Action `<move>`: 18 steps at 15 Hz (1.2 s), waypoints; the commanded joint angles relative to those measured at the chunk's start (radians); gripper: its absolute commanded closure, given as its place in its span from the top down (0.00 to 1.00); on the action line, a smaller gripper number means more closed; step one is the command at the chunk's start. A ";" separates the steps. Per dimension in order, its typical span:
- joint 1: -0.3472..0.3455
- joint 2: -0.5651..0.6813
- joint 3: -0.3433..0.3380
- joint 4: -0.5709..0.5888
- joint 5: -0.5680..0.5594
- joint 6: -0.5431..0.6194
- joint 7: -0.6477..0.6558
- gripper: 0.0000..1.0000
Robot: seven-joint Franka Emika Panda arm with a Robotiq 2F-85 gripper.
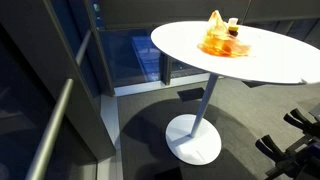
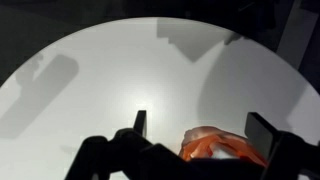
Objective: Remove the brown and yellow bottle from the plastic, then place it on the table
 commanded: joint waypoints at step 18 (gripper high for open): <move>0.044 0.224 0.133 0.205 -0.022 0.021 0.114 1.00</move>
